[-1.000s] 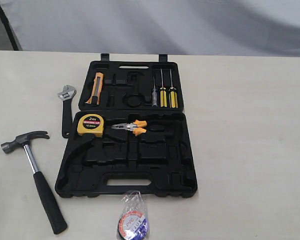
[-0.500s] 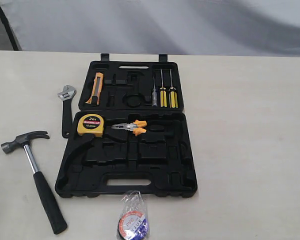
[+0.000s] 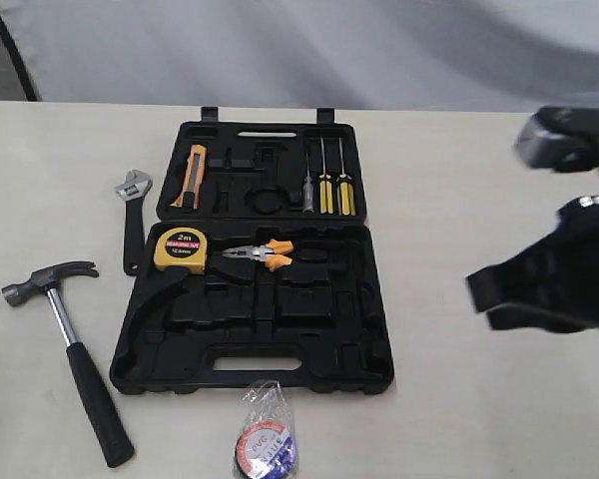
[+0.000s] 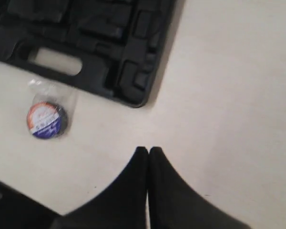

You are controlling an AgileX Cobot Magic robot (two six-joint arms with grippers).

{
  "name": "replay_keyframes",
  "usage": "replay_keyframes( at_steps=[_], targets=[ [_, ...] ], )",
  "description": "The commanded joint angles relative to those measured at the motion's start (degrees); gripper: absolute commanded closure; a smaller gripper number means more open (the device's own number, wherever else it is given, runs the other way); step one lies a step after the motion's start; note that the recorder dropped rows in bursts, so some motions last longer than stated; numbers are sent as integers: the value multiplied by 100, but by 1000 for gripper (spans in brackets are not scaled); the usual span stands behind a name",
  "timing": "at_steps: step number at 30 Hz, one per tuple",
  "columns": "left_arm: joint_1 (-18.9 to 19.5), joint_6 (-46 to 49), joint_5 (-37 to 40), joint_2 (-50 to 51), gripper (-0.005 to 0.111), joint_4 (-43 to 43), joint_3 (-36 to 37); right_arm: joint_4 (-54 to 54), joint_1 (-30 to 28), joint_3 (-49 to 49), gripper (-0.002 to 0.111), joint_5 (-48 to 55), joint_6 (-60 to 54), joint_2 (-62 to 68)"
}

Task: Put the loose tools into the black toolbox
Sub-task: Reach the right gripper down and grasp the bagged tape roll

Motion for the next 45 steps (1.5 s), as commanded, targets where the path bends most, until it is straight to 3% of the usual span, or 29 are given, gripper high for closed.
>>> replay_keyframes(
  at_steps=[1, 8, 15, 19, 21, 27, 29, 36, 45],
  targets=[
    [19, -59, -97, -46, 105, -78, 53, 45, 1337, -38, 109, -420, 115, 783],
    [19, -59, -97, -46, 105, -78, 53, -163, 3087, -262, 109, -1009, 1002, 1969],
    [19, -59, -97, -46, 105, -78, 53, -1369, 3997, -1552, 109, -618, 2686, 3085],
    [19, -59, -97, -46, 105, -78, 53, -1463, 4080, -2055, 108, -490, 3146, 3620],
    [19, -59, -97, -46, 105, -78, 53, -1446, 4080, -2143, 100, -476, 3263, 3812],
    [19, -59, -97, -46, 105, -78, 53, -1458, 4080, -2166, 54, -507, 3557, 4007],
    [19, -59, -97, -46, 105, -78, 53, -1488, 4080, -2166, 44, -522, 3583, 4016],
    [19, -59, -97, -46, 105, -78, 53, -2036, 4080, -2166, 43, -522, 4220, 4016],
    [19, -59, -97, -46, 105, -78, 53, -1969, 4080, -2166, 43, -643, 4318, 4366]
  ],
)
